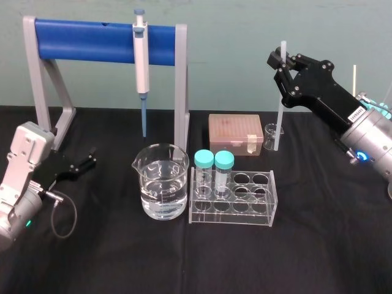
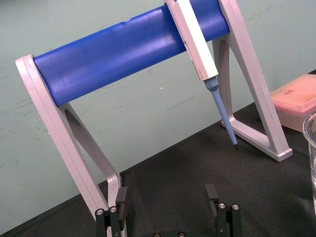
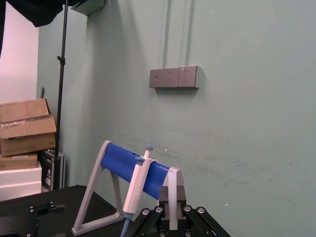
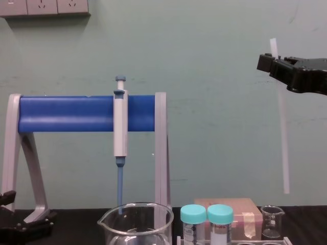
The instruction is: Pick up the stirring rod with one hand, then place it down.
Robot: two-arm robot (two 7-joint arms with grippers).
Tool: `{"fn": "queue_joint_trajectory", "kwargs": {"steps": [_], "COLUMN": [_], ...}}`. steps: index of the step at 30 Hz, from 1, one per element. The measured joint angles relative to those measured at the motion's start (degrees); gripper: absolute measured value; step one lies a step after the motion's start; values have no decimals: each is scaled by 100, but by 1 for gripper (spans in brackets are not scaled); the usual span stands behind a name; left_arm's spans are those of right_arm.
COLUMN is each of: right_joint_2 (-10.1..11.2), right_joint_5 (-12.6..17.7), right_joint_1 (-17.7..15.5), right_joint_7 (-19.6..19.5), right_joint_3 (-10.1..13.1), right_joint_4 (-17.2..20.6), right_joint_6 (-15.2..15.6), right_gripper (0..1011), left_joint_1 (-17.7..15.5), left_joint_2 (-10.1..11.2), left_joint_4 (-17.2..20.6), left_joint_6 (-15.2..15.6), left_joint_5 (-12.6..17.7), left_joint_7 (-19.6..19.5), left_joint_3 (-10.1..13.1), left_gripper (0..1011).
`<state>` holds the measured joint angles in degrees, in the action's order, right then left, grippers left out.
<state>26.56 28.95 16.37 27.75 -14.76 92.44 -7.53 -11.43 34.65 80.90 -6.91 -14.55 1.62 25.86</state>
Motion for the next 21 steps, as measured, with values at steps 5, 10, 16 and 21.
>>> {"fn": "queue_joint_trajectory", "kwargs": {"steps": [5,10,16,21], "right_joint_2": [-3,-5,-1,1], "right_joint_5": [0,0,5,13], "right_joint_1": [13,20,25,29], "right_joint_7": [6,11,19,31], "right_joint_3": [-5,-10,-9,-9], "right_joint_4": [-15,-26,-32,-37], "right_joint_6": [0,0,0,-3], "right_gripper": [79,80,79,80], "left_joint_1": [0,0,0,0], "left_joint_2": [0,0,0,0], "left_joint_4": [0,0,0,0], "left_joint_6": [0,0,0,0], "left_joint_5": [0,0,0,0], "left_joint_7": [0,0,0,0], "left_joint_3": [0,0,0,0], "left_gripper": [1000,1000,1001,1000]}}
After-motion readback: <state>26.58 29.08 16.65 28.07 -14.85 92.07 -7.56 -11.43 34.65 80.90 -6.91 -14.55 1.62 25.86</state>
